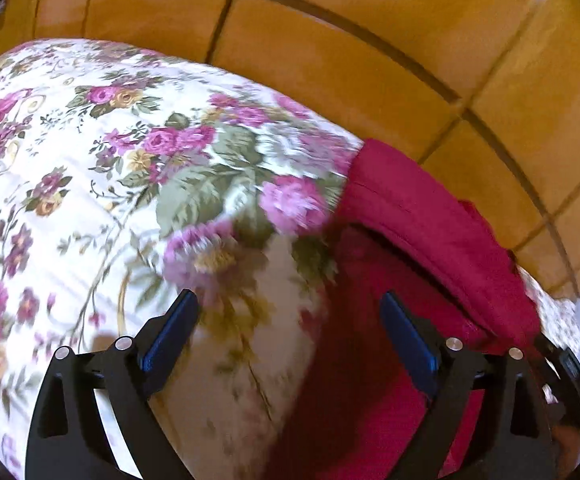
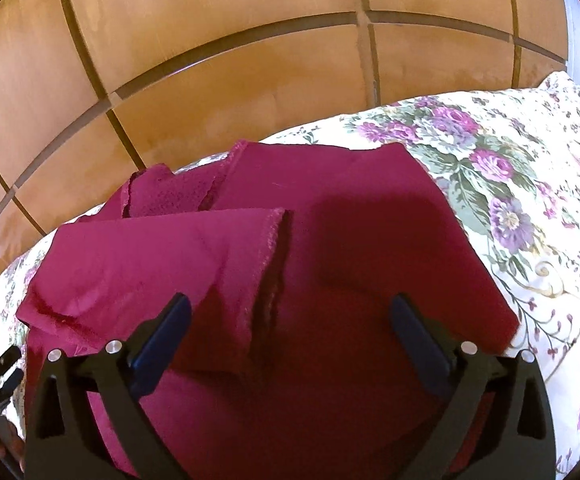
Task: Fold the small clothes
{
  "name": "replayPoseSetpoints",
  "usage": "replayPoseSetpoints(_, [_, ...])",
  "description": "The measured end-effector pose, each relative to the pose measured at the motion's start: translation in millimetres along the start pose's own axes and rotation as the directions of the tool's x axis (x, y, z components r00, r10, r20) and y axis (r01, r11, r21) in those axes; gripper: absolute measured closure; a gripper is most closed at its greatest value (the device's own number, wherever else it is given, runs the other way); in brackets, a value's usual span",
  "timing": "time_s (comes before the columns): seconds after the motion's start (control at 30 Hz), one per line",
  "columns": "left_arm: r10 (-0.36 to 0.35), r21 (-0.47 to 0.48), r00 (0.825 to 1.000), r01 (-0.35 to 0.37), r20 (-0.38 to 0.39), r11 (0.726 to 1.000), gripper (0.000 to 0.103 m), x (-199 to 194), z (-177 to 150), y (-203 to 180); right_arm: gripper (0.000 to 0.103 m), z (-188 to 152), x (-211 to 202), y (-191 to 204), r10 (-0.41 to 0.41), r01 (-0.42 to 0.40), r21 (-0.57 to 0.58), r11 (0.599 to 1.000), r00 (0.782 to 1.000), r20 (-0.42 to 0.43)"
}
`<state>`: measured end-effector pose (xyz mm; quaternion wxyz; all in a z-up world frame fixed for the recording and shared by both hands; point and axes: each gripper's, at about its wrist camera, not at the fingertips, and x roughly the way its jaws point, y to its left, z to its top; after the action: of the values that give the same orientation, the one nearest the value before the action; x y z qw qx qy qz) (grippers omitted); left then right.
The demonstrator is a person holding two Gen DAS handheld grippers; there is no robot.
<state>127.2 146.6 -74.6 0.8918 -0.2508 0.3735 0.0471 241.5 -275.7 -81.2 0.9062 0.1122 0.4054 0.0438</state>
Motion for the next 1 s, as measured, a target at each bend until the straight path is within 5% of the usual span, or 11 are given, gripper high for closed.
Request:
replayPoseSetpoints(0.13, [-0.129,0.109,0.991,0.125,0.033,0.986,0.012,-31.1,-16.9,-23.7,0.002,-2.3,-12.5,-7.5,-0.013,0.013,0.015,1.000,1.000,0.001])
replayPoseSetpoints(0.27, [-0.238,0.164,0.971,0.237,-0.015,0.958,0.012,-39.0,-26.8,-51.7,0.002,-3.3,-31.0,-18.3,-0.055,0.054,0.025,0.998,0.998,0.007])
replayPoseSetpoints(0.57, [-0.246,0.126,0.943,0.278,-0.225,0.952,0.019,8.4,-44.6,-85.0,0.002,-17.6,-62.0,-81.1,-0.250,0.261,0.175,0.949,0.965,-0.085])
replayPoseSetpoints(0.7, [-0.223,0.136,0.949,0.257,-0.223,0.957,0.038,12.3,-51.4,-96.6,0.002,-25.1,-73.1,-96.6,-0.260,0.276,0.215,0.937,0.960,-0.098])
replayPoseSetpoints(0.8, [-0.176,0.167,0.952,0.221,-0.250,0.961,0.081,17.4,-54.7,-106.2,0.002,-27.3,-75.8,-98.4,-0.248,0.265,0.231,0.936,0.964,-0.100])
replayPoseSetpoints(0.93, [-0.182,0.167,0.942,0.235,-0.281,0.958,0.094,13.1,-55.8,-119.7,0.002,-29.3,-77.1,-97.3,-0.238,0.256,0.239,0.937,0.966,-0.103])
replayPoseSetpoints(1.0, [-0.228,0.125,0.919,0.279,-0.321,0.952,0.096,9.2,-57.4,-125.4,0.002,-29.2,-76.0,-99.6,-0.232,0.252,0.248,0.936,0.967,-0.106])
